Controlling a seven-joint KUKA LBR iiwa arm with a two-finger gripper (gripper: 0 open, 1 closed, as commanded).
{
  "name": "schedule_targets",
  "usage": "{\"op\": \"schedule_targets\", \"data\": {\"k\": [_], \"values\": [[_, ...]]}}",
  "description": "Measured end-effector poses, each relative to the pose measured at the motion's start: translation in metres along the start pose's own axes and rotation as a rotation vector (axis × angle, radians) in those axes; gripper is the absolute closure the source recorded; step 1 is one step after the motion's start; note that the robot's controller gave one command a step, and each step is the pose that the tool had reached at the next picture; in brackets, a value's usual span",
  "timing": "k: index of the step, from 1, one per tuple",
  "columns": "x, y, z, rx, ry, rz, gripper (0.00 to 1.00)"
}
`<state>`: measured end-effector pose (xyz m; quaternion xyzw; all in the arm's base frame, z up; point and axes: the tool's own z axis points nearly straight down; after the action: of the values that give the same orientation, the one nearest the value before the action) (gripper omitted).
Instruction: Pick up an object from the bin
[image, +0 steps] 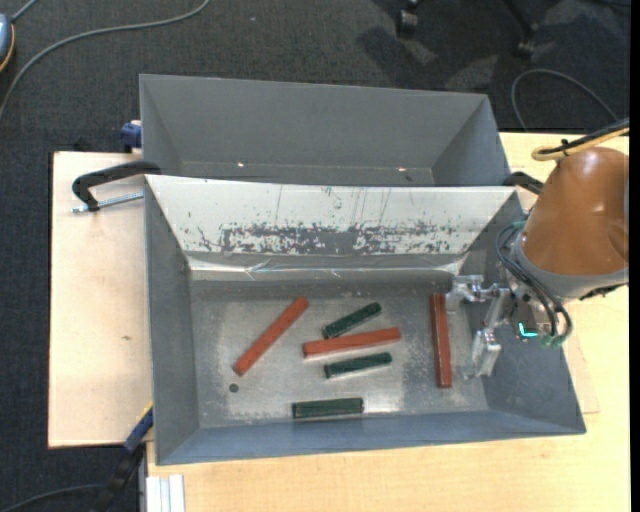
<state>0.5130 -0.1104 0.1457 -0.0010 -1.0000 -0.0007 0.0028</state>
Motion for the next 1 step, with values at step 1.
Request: {"op": "schedule_targets", "data": {"k": [1], "values": [[-0.0263,0.0313,0.0788,-0.002,-0.001,-0.104,0.00]]}}
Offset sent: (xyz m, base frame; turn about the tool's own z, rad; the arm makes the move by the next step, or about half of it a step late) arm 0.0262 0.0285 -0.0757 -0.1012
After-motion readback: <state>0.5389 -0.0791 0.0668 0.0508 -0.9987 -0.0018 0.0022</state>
